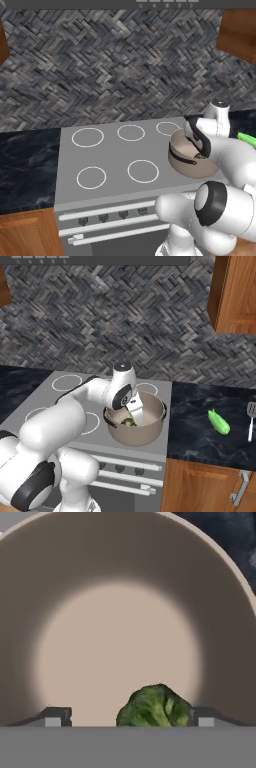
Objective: Put the broccoli and corn in the pot. Retrieve the spatula and lightly stir the vegetables in the pot.
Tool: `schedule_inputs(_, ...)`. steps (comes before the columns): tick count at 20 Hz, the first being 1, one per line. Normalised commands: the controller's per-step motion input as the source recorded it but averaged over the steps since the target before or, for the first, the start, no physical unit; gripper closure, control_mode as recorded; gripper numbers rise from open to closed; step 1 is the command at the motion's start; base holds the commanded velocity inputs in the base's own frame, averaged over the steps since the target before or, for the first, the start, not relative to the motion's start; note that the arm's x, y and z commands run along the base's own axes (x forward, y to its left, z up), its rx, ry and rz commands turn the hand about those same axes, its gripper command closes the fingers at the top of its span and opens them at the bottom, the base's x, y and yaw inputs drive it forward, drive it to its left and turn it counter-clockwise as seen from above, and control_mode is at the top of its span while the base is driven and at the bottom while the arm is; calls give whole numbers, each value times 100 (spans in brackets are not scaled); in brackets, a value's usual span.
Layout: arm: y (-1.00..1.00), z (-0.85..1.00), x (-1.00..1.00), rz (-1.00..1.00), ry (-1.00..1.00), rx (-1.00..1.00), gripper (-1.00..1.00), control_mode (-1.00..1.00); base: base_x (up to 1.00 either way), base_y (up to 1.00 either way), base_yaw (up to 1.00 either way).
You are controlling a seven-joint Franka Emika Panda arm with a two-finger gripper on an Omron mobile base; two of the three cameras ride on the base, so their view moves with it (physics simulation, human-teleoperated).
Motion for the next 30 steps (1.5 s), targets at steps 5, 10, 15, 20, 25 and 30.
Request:
schedule_inputs(5,-4,23,0,0,0,8,-100,-100,0,0,0)
schedule_inputs(10,-24,71,-21,2,0,7,-100,-100,0,0,0)
schedule_inputs(15,-33,62,-45,25,-13,0,-100,-100,0,0,0)
schedule_inputs(20,-54,44,-47,48,-19,0,-100,-100,0,0,0)
schedule_inputs(25,-70,25,-30,48,-21,-1,-100,-100,0,0,0)
schedule_inputs(30,-49,0,2,27,-12,-7,-100,-100,0,0,0)
